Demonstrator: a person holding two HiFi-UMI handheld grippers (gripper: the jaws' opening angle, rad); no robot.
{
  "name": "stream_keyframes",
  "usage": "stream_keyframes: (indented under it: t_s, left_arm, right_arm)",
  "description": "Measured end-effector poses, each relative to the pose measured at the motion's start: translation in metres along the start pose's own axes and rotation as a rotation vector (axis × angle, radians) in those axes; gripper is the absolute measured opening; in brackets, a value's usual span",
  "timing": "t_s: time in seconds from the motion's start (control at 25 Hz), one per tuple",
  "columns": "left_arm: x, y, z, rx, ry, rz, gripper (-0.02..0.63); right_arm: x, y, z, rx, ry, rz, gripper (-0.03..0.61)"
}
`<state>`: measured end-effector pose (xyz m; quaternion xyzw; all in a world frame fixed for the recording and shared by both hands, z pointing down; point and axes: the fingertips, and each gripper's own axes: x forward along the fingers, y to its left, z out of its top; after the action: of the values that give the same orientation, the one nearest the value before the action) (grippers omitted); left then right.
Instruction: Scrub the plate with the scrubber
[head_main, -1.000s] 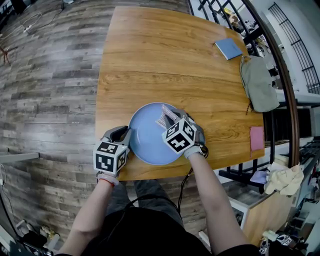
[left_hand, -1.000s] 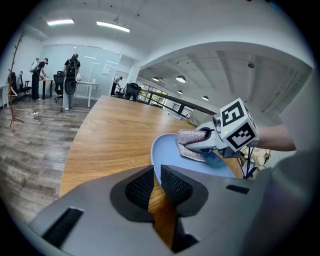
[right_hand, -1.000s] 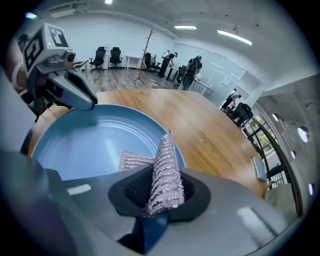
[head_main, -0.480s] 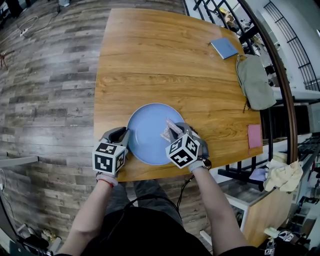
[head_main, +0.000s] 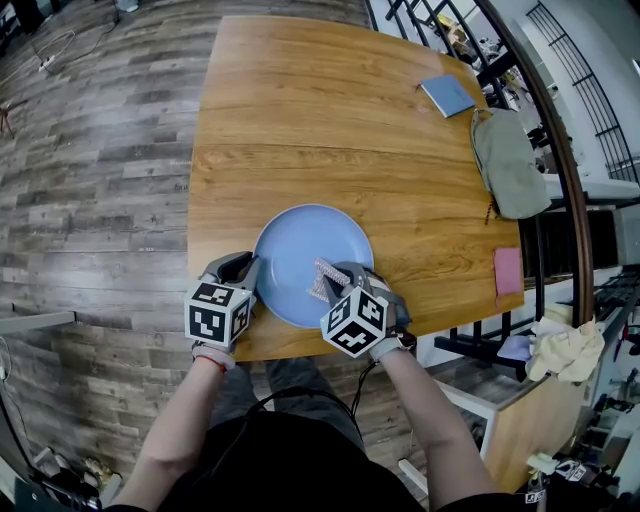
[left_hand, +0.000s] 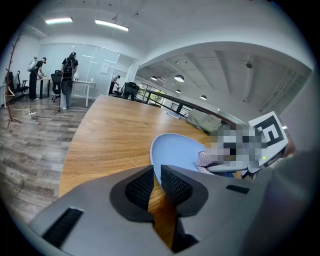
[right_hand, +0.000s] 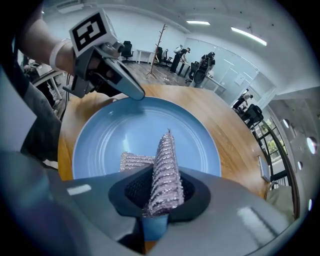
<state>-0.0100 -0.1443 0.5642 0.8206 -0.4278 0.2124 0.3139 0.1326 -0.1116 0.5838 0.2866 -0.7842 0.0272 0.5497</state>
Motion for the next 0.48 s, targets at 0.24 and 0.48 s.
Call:
stream_keyframes:
  t_s: [0.24, 0.48]
  left_arm:
    - [0.000, -0.001, 0.000, 0.002, 0.000, -0.003, 0.041]
    - [-0.001, -0.001, 0.000, 0.000, 0.006, 0.000, 0.041]
  right_arm:
    - [0.006, 0.028, 0.030, -0.067, -0.052, 0.072, 0.058]
    - [0.020, 0.029, 0.062, -0.088, -0.097, 0.089, 0.058]
